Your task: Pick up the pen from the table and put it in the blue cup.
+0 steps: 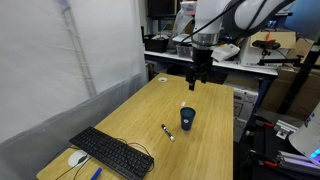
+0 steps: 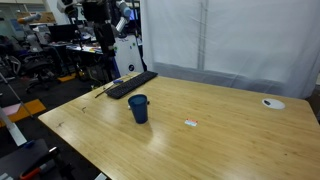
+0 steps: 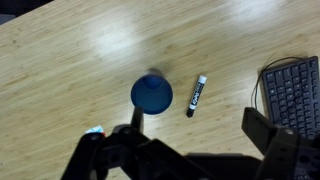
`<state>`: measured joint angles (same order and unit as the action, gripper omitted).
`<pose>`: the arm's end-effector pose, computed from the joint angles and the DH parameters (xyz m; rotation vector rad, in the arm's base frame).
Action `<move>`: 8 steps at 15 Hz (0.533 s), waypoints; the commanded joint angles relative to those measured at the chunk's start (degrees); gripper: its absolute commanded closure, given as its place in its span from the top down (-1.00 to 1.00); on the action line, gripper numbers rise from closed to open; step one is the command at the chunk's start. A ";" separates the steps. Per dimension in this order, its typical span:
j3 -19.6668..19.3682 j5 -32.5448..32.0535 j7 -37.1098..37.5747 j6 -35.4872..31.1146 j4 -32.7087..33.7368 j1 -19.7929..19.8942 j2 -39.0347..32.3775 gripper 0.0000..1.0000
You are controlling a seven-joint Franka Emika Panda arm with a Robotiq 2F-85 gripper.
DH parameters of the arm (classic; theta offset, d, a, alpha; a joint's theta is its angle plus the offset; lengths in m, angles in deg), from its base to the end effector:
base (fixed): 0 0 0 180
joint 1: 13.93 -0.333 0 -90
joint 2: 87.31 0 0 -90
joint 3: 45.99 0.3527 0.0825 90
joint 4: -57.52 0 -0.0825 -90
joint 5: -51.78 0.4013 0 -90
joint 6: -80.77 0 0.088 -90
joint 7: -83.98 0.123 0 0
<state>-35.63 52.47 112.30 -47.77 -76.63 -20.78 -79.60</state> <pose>0.4761 0.1489 0.4008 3.1249 -0.3174 0.0589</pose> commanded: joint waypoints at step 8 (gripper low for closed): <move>1.73 -0.50 4.23 -10.35 0.78 -2.62 -8.30 1.00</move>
<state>-34.15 52.43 113.73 -53.65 -76.70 -22.62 -85.11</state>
